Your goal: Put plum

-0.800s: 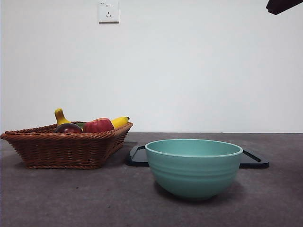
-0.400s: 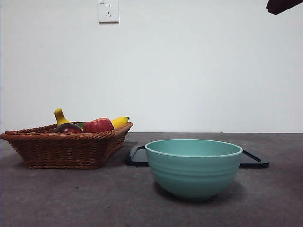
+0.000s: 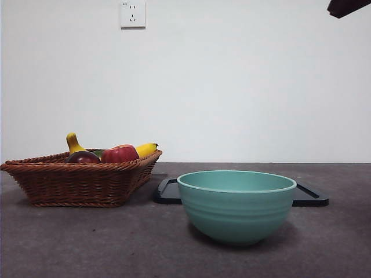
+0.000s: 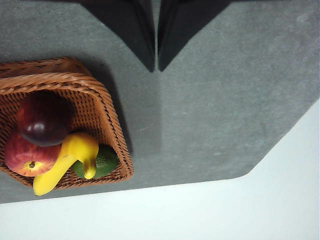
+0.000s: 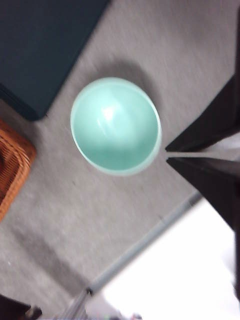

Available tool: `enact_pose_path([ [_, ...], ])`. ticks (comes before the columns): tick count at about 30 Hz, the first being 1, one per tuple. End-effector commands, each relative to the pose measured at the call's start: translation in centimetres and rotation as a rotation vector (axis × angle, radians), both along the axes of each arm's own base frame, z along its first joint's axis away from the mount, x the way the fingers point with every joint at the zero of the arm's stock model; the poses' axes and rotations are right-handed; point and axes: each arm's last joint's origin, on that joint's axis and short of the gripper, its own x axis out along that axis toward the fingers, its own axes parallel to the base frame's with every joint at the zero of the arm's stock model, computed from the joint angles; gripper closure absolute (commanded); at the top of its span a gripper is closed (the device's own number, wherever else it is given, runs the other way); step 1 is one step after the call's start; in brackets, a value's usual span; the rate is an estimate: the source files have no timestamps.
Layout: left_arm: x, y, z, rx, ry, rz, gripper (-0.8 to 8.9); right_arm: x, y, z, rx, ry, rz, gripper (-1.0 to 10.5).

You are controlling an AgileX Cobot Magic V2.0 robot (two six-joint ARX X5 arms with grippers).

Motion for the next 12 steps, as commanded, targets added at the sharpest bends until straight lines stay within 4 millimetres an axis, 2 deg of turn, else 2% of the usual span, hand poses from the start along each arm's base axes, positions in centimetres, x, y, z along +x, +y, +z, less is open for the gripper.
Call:
enact_pose_path([
  [1, 0.1, 0.0, -0.8, -0.010, 0.027, 0.002, 8.06, 0.2, -1.0, 1.3, 0.006, -0.157, -0.039, 9.4],
  [5, 0.1, 0.0, -0.8, -0.010, 0.027, 0.002, 8.06, 0.2, -3.1, 2.4, 0.078, -0.346, -0.194, 9.4],
  [8, 0.1, 0.0, -0.8, -0.010, 0.027, 0.002, 8.06, -0.3, -4.9, 2.4, 0.084, -0.480, -0.317, 9.4],
  [12, 0.1, 0.0, -0.8, -0.010, 0.027, 0.002, 8.06, -1.9, -7.4, 0.3, 0.033, -0.712, -0.541, 9.4],
])
